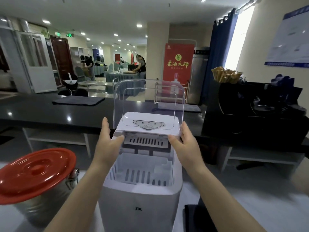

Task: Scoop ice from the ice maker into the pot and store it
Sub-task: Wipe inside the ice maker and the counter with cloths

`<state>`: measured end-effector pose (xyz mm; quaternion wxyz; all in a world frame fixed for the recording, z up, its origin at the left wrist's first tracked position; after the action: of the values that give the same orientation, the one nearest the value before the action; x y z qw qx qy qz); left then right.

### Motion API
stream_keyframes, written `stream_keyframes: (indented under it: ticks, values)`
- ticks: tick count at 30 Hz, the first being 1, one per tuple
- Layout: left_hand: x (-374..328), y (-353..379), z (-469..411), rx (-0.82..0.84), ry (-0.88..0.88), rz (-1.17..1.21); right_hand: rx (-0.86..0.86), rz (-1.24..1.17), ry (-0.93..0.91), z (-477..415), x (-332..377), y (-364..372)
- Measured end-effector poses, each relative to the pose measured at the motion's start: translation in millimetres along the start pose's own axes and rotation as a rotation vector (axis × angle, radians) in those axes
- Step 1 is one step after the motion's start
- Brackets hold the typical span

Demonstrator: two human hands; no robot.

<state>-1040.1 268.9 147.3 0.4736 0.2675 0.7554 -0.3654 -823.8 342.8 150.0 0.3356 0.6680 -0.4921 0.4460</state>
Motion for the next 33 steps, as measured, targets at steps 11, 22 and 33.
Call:
stream_keyframes:
  ticks: [11, 22, 33]
  values:
    - [7.4, -4.9, -1.9, 0.152, -0.007, 0.299, -0.115, -0.157, 0.025, 23.6, -12.9, -4.6]
    - [21.8, -29.1, 39.6, 0.107, -0.122, 0.570, -0.048, -0.378, 0.132, 65.1, -32.0, -0.1]
    - [49.2, -40.4, 76.7, 0.001, -0.161, 0.356, -0.002, -0.352, 0.115, 88.0, -43.2, 1.0]
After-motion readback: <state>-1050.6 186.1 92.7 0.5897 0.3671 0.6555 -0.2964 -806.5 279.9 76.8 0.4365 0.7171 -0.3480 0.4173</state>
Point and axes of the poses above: each hand's wrist, its own z-axis away from the middle knuckle, its own y-axis out of the palm, x = y × z, the point moved 6 cm from there along -z, towards the middle knuckle, and after that the axes turned 12 degrees about -z, right-handed, at the moved point
